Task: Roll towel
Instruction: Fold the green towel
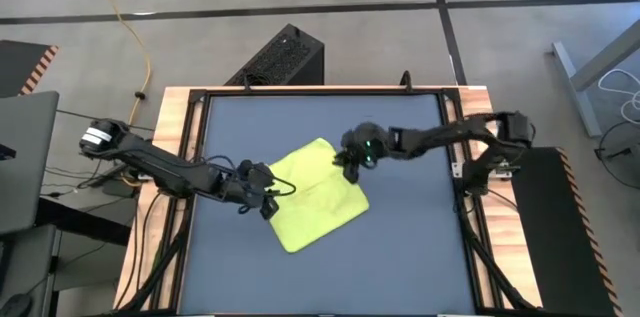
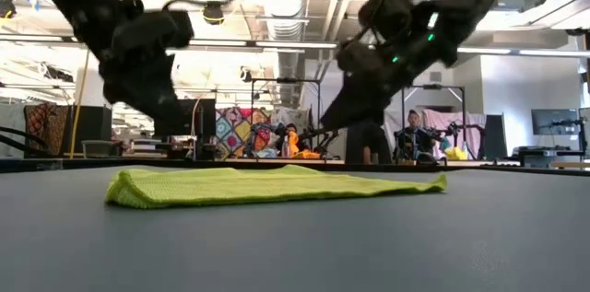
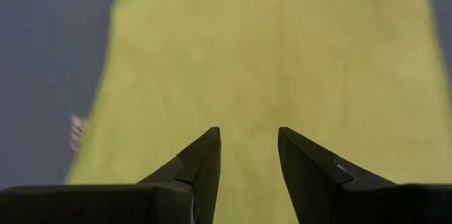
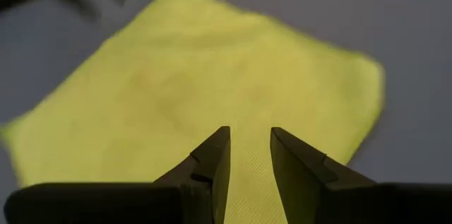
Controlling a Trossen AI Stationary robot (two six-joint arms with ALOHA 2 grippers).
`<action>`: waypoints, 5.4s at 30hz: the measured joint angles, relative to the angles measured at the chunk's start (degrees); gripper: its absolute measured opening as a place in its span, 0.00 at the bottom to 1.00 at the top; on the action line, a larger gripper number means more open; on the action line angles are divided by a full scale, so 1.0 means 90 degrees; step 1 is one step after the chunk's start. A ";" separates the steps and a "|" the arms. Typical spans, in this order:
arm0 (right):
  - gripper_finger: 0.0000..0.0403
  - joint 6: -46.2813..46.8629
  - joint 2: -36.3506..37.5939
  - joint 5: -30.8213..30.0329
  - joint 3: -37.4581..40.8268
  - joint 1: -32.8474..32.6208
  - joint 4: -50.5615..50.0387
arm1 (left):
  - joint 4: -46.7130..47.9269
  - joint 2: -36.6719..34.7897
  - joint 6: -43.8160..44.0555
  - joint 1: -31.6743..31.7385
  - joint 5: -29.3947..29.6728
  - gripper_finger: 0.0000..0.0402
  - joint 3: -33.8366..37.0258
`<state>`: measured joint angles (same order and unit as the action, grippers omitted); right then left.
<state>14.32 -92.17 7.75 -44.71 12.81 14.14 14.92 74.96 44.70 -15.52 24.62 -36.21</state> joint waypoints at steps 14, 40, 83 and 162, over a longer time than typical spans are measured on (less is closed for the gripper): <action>0.27 -0.0272 -0.1922 -0.0121 -0.1527 0.0323 -0.0417 | 0.0351 0.0534 0.0742 0.0019 -0.0864 0.33 0.0000; 0.11 0.1012 -0.0562 -0.1987 -0.1739 0.0066 -0.3296 | -0.0397 0.0532 -0.0048 0.0011 -0.0583 0.33 -0.0002; 0.40 0.1875 -0.0047 -0.1596 0.0501 0.0076 -0.1929 | -0.2284 0.1854 0.0151 -0.0645 -0.1812 0.33 -0.0011; 0.02 0.2397 0.1930 0.1361 0.0483 -0.2590 -0.3025 | -0.1500 -0.0518 -0.0020 -0.1386 -0.0911 0.00 -0.0005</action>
<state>35.90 -74.81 20.00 -40.37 -10.50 -13.09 1.42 70.30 44.52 -27.99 16.42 -36.25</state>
